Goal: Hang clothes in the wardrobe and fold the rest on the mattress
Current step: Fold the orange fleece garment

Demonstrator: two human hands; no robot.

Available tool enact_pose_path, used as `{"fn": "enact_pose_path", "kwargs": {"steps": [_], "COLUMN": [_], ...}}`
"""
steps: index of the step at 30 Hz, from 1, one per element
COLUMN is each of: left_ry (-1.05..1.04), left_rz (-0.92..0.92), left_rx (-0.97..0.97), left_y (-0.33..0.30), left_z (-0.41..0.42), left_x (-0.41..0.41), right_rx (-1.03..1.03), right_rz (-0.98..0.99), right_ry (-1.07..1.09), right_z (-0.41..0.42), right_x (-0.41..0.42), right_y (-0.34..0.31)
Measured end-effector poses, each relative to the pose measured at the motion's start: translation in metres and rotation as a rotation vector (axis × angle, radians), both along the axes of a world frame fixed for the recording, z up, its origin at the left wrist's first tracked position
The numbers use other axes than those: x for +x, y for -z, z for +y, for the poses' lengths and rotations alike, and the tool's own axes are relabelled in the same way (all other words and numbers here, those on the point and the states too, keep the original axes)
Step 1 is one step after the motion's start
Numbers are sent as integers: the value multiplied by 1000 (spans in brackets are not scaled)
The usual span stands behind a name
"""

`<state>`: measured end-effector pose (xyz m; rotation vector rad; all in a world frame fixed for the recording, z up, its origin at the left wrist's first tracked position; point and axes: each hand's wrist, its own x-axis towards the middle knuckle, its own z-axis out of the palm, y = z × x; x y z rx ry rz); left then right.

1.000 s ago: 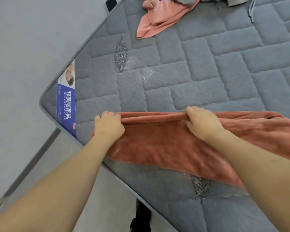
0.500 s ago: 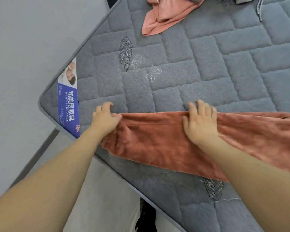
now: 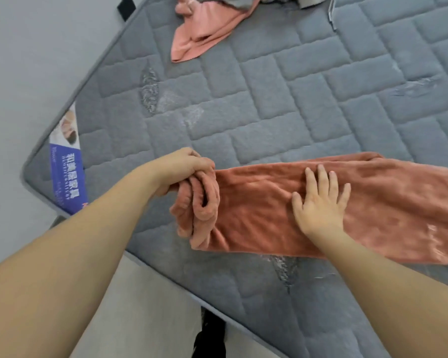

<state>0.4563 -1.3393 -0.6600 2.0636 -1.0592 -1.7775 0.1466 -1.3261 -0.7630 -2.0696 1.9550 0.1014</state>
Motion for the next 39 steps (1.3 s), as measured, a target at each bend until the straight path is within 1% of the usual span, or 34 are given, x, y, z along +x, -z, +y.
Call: {"fn": "enact_pose_path", "kwargs": {"steps": [2,6,8,9,11,13,15,16,17,18,19,20,22,24,25,27,28,29,30,31,32,33,34,35,37,39], "left_ry": [36,219,284,309,331,317,265,233,206,185,171,161,87,-35,-89,-234,-329,-421,-494,-542,-574,-590,-585,-566,-519,-484], "left_rz": [23,110,79,53,27,90,198,203,125,-3,-138,-283,-567,-736,-794,-865,-862,-816,-722,-584,-424,-276,-155,-64,58,80], "left_rx": [-8,100,121,106,56,65,108,85,-11,-136,-238,-301,-340,-326,-318,-305,-295,-277,-248,-201,-131,-40,39,91,148,168], "left_y": [-13,-37,-45,-45,-45,-47,-36,-25,-11,3,16,27,46,58,61,65,67,69,73,78,80,81,81,81,81,83], "left_z": [-22,-59,-72,-77,-86,-90,-95,-95,-94,-89,-82,-71,-46,-26,-20,-18,-21,-26,-30,-32,-33,-32,-29,-25,-19,-15], "left_x": [-57,-200,-284,-327,-417,-498,-557,-574,-580,-577,-564,-546,-499,-453,-436,-417,-410,-403,-396,-389,-383,-378,-371,-364,-355,-350], "right_rx": [-14,-100,-101,-82,-72,-67,51,157,266,359,410,413,348,291,232,35,-74,-132,-109,-17,110,220,278,291,295,359], "right_rz": [-37,-153,-291,-424,-799,-1124,-1373,-1418,-1405,-1335,-1216,-1081,-833,-651,-621,-635,-626,-579,-484,-410,-434,-545,-663,-703,-631,-604], "right_ry": [112,380,572,700,975,1194,1310,1294,1241,1164,1074,1003,847,712,677,679,700,719,751,817,935,1040,1137,1159,1101,1088], "right_z": [3,14,18,19,18,16,12,10,7,5,2,-2,-13,-26,-32,-45,-51,-58,-66,-72,-76,-79,-79,-80,-80,-81], "right_x": [-55,-182,-247,-277,-335,-386,-429,-446,-456,-460,-460,-457,-450,-444,-442,-439,-438,-437,-437,-438,-439,-439,-437,-436,-437,-435], "right_y": [-7,-21,-29,-33,-46,-56,-61,-59,-56,-54,-50,-46,-39,-35,-37,-45,-47,-49,-47,-43,-37,-33,-30,-28,-24,-27]}}
